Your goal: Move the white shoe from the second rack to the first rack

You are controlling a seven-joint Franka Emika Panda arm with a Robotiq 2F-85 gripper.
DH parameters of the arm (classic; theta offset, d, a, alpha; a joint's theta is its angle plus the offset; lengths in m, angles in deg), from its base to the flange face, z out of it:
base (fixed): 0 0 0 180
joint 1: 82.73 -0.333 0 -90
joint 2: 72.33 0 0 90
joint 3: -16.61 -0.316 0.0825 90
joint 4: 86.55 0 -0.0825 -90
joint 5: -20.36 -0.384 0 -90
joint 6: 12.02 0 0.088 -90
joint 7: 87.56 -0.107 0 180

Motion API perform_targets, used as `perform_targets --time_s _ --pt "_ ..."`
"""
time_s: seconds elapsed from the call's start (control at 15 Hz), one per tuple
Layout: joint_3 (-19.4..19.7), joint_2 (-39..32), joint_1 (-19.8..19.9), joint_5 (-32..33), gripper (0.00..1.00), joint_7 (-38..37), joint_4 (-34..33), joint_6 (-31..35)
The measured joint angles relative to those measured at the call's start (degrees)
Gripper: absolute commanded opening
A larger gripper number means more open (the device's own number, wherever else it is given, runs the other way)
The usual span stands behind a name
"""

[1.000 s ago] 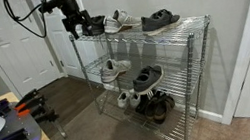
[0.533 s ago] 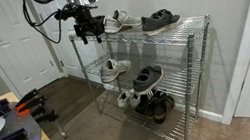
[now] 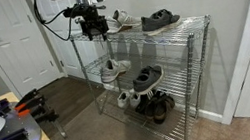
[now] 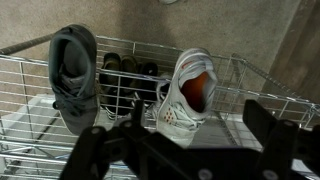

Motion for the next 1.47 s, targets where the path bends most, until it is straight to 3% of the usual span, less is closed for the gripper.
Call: perform_targets --time_s 0.73,1.13,1.47 --pt "-0.15 -0.75 0.02 0.95 1.0 -0.62 0.0 0.02" --pt "-0.29 -10.25 -1.36 5.91 1.0 -7.02 -0.96 6.77" --pt "-0.75 -20.57 -2.13 6.22 1.0 -8.35 -6.72 11.98"
